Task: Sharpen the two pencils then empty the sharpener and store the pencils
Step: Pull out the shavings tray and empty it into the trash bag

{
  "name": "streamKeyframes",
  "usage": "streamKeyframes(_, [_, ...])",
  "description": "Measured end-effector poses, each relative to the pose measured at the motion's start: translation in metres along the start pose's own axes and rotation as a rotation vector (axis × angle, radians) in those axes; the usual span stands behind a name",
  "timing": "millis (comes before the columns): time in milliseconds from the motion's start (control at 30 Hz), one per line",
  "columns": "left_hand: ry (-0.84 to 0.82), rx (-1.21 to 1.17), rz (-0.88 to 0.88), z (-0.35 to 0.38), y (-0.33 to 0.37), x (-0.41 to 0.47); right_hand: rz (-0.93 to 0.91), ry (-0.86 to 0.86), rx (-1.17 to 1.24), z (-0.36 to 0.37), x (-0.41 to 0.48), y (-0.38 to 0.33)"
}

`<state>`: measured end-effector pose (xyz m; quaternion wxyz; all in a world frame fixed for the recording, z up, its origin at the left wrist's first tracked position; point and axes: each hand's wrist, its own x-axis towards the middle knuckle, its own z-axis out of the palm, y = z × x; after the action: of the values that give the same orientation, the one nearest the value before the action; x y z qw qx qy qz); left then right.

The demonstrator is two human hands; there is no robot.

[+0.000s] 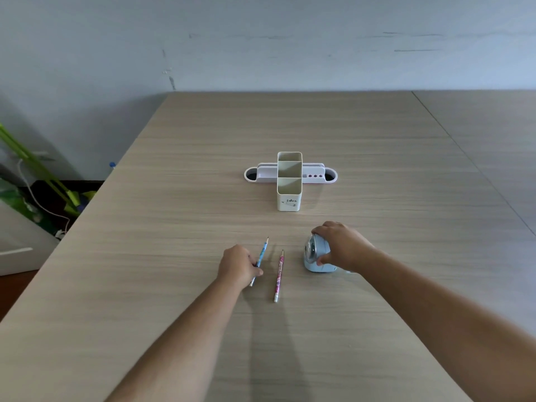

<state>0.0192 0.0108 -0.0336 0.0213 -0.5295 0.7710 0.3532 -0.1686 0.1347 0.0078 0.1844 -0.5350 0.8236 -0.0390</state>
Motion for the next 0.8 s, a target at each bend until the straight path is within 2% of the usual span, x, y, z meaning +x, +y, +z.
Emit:
streamKeyframes(467, [-0.043,0.065,-0.011,0.018,-0.006,-0.007,0.016,0.027,0.035,0.004,-0.001,0.002])
streamKeyframes(667, [0.113,0.037,0.028,-0.012,0.017,-0.005,0.026,-0.022,0.083,0.001,-0.006,0.0])
streamKeyframes(733, [0.159,0.015,0.095,-0.022,0.036,-0.006,0.038,0.026,0.181,-0.006,-0.01,0.001])
streamKeyframes(800, [0.177,-0.001,0.174,-0.028,0.058,-0.01,0.07,0.173,0.263,-0.018,-0.014,0.006])
